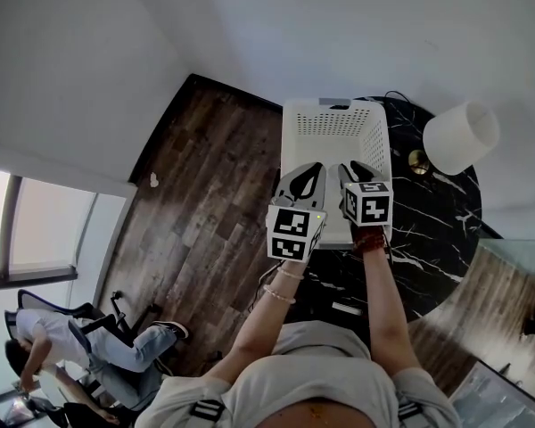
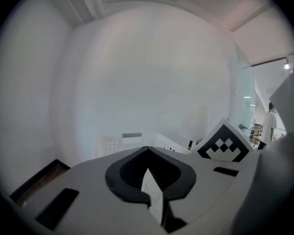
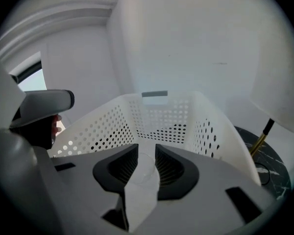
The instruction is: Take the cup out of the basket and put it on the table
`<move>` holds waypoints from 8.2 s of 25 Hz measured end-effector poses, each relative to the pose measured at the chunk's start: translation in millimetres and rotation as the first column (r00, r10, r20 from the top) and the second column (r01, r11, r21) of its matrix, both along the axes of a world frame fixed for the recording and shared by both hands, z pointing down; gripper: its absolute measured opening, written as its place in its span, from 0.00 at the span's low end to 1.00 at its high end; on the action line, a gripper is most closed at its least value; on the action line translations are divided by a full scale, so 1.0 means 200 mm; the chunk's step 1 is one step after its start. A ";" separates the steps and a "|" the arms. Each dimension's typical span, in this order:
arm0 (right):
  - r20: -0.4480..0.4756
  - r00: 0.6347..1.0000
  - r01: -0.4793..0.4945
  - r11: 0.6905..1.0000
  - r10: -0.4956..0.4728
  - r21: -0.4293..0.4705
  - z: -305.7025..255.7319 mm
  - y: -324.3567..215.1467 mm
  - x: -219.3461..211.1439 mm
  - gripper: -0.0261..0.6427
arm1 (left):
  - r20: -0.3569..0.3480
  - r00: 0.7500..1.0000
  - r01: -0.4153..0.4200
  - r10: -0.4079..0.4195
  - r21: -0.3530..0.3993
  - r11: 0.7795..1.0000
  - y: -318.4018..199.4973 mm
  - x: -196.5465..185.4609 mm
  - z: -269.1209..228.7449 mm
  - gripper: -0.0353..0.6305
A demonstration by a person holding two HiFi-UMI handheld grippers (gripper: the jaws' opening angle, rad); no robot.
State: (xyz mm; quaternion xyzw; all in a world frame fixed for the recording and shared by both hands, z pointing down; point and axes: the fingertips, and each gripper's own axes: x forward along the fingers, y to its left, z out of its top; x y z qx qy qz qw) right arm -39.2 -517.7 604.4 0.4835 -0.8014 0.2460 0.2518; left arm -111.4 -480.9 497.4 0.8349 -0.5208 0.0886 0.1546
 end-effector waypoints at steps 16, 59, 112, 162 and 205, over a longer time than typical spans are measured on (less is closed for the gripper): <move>-0.045 0.998 0.042 0.994 -0.047 -0.103 0.19 -0.04 -0.03 0.22 | -0.025 1.000 0.004 -0.004 0.002 1.000 0.00 -0.01 -0.01 0.06; -0.197 0.967 0.085 0.934 -0.161 -0.347 0.50 0.01 -0.02 0.16 | -0.030 1.000 -0.009 0.009 0.000 1.000 0.01 0.00 0.00 0.06; -0.020 0.997 0.064 0.986 -0.068 -0.153 0.17 0.00 -0.05 0.09 | -0.020 0.999 0.050 -0.050 -0.001 0.999 0.05 -0.11 -0.02 0.06; 0.195 0.980 -0.004 0.982 -0.034 0.188 -0.59 0.21 -0.04 0.09 | -0.008 1.000 0.023 -0.022 0.056 0.998 0.17 -0.03 -0.17 0.06; 0.217 0.974 -0.027 0.927 -0.059 0.373 -0.93 0.60 0.21 0.09 | 0.036 0.996 0.074 -0.079 0.124 0.989 0.37 0.19 -0.32 0.06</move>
